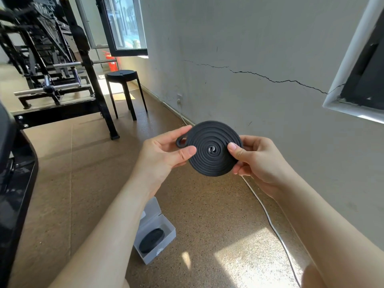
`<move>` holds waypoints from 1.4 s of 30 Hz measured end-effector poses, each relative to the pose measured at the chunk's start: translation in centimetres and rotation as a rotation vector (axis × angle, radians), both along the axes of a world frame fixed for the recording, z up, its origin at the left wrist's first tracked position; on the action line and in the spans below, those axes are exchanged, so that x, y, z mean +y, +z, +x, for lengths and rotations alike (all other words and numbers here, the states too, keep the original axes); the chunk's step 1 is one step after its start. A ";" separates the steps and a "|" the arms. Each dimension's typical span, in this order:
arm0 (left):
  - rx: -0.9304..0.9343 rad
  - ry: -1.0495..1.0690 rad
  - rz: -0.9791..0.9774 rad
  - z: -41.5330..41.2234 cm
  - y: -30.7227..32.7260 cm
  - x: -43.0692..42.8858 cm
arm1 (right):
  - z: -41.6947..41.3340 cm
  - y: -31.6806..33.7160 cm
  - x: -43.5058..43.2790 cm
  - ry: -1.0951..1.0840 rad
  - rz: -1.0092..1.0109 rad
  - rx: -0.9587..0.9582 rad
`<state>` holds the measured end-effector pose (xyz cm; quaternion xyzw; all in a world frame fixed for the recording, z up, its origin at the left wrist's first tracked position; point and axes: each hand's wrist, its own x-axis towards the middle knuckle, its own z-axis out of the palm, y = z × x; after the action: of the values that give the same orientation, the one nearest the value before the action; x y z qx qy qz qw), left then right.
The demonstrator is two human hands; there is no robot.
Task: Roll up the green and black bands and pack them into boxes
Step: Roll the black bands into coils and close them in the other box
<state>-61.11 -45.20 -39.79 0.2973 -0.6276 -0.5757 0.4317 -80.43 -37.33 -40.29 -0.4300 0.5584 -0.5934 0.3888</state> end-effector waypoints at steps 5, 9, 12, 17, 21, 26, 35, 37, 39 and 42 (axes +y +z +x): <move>-0.020 0.046 -0.094 -0.5 0.2 0.6 | 1.1 -0.7 -0.1 0.069 0.030 -0.171; -0.259 0.047 -0.299 0.3 0.2 0.5 | 0.1 0.3 0.7 0.243 0.239 0.368; -0.564 -0.027 -0.458 0.0 -0.1 0.9 | -0.1 0.7 0.8 0.074 0.051 0.794; -0.601 -0.058 -0.470 -0.4 -0.3 0.9 | 1.7 0.5 0.6 0.100 -0.025 0.694; -0.536 -0.044 -0.410 -0.4 -0.1 0.9 | 1.5 0.6 0.6 0.131 -0.036 0.685; -0.485 -0.030 -0.371 -0.5 0.0 1.2 | 1.6 0.4 0.1 0.047 -0.049 0.724; -0.330 -0.006 -0.224 -0.6 0.2 1.3 | 1.0 -0.1 -0.4 -0.009 -0.036 0.495; -0.295 0.001 -0.198 -0.6 0.1 1.3 | 1.1 0.0 -0.3 -0.002 -0.045 0.438; -0.275 0.014 -0.178 -0.7 0.1 1.3 | 1.1 0.2 -0.2 0.022 -0.051 0.420; -0.291 0.025 -0.183 -0.7 0.1 1.3 | 1.1 0.4 -0.1 0.086 -0.038 0.547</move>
<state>-61.84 -43.93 -39.64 0.3445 -0.7295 -0.4617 0.3687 -79.33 -37.45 -39.88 -0.6048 0.6125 -0.4487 0.2402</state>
